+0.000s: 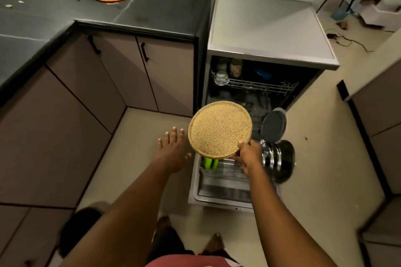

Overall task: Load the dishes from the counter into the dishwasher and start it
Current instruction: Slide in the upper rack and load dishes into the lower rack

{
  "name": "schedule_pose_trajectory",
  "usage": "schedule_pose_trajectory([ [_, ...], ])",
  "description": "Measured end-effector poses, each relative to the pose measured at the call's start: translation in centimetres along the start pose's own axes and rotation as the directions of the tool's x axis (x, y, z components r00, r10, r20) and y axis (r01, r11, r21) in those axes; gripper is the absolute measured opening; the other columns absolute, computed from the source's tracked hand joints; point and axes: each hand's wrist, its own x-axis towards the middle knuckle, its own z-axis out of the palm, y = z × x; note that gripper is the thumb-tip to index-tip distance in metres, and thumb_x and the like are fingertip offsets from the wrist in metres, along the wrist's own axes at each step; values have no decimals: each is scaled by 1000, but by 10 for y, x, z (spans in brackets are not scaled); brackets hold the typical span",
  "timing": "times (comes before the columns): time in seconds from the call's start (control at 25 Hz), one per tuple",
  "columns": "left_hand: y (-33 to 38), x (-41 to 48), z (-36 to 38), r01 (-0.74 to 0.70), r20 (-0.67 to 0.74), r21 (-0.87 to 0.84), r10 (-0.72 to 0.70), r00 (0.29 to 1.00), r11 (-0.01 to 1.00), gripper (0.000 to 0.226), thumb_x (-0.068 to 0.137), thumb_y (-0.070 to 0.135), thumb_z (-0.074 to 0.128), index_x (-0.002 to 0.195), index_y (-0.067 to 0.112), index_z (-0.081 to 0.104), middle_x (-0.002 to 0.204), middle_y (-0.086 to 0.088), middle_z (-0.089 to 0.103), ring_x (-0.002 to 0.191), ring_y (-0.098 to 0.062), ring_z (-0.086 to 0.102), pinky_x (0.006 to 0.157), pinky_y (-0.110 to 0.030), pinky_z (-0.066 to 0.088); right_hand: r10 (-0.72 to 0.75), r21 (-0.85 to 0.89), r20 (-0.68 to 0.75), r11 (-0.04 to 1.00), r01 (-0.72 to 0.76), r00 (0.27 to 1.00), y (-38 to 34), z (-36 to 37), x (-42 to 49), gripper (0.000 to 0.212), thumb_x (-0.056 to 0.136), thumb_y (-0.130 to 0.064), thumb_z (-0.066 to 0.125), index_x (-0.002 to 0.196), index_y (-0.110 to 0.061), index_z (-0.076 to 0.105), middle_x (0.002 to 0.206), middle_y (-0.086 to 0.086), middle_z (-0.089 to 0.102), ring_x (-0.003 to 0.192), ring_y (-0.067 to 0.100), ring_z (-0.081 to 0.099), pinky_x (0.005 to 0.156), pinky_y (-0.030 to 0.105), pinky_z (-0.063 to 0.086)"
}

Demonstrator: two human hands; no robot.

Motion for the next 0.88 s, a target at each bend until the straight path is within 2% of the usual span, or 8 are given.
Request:
schedule_pose_trajectory([
  [0.08,28,2,20,-22,67,14,21,998,1000,85,100,46,45,156,18,-13,162,-12,-18,150,-33,-12,121,-51,0,24,-6,-24,1000,-25,999,9,-36,10,17,98,-5,46,111,-12,55,107,10,60,91,28,62,68,42,58],
  [0.2,58,19,37,-49,144,55,41,989,997,85,100,49,43,156,17,-11,162,-12,-18,150,-33,-12,121,-51,0,65,-26,-66,997,-67,996,17,-72,29,29,96,-5,49,123,-10,57,114,13,60,101,36,61,70,47,59],
  [0.36,95,61,50,-107,217,54,93,972,993,85,100,49,44,156,16,-11,163,-11,-15,150,-34,-11,120,-52,0,128,-22,-134,991,-132,983,24,-100,60,17,96,-4,48,108,-12,58,107,13,61,93,33,60,70,43,56],
  [0.52,130,121,63,-147,278,69,122,953,987,84,100,49,43,156,16,-11,164,-10,-14,150,-33,-11,120,-52,0,132,-72,-189,986,-147,973,21,-117,100,14,94,-3,51,95,-12,62,100,14,65,92,34,62,78,51,57],
  [0.64,150,180,74,-171,330,57,144,933,984,84,100,49,42,157,16,-10,163,-10,-16,150,-33,-12,120,-52,-1,131,-149,-241,974,-170,962,21,-128,150,14,90,-12,57,83,-21,65,94,9,68,91,35,64,79,58,56],
  [0.76,165,236,88,-205,375,75,162,913,976,84,100,49,43,157,16,-9,163,-10,-16,150,-33,-14,121,-52,-3,97,-264,-300,947,-181,949,31,-138,204,6,83,-27,60,80,-25,64,94,7,68,89,36,64,77,58,55],
  [0.88,178,286,112,-240,422,100,178,889,966,83,100,49,42,157,15,-8,163,-12,-15,150,-34,-13,121,-52,-3,32,-354,-340,921,-159,940,25,-136,249,3,89,-23,61,89,-21,64,94,10,68,88,36,63,79,56,54],
])
